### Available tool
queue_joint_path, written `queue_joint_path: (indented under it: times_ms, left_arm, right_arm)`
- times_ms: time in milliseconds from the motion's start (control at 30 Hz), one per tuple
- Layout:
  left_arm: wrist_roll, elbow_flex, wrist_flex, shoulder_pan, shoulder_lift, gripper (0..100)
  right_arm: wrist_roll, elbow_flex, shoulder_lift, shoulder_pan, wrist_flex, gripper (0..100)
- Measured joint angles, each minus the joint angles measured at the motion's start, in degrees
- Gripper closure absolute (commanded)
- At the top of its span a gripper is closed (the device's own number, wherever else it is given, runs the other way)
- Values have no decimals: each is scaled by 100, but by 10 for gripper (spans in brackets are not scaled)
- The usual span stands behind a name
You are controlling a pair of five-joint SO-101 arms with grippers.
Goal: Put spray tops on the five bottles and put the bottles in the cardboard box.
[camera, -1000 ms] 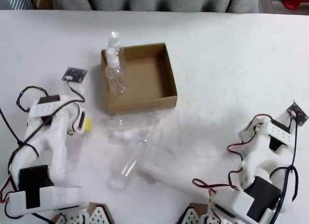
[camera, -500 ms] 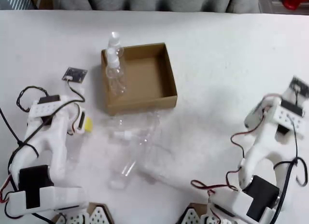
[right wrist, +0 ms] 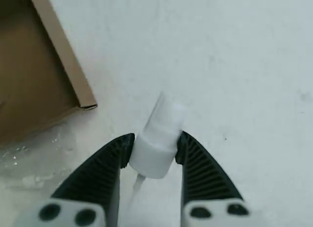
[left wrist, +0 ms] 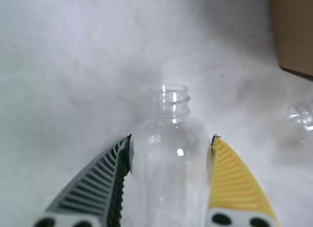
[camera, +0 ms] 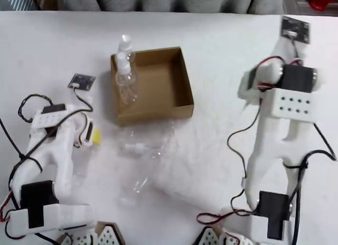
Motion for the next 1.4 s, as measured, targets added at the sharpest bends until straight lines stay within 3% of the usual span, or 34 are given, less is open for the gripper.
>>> queue_joint_path:
  times_ms: [400,733,900,1133,1400]
  left_arm:
    - [0,0,0,0,0,980]
    - [0,0,0,-44,0,980]
    - [-9,0,53,-316,-237,980]
    - [273,0,536,-404,-1776,980]
    - [1116,0,738,105,-4167,980]
  right_arm:
    - [0,1433,-2611,-1415,18,978]
    - [0,1890,-5204,-1451,-193,981]
    - [0,1873,-6145,-862,-923,982]
    - [-9,1881,-6426,44,-2004,982]
    - [-281,1881,-6752,70,-2462,982]
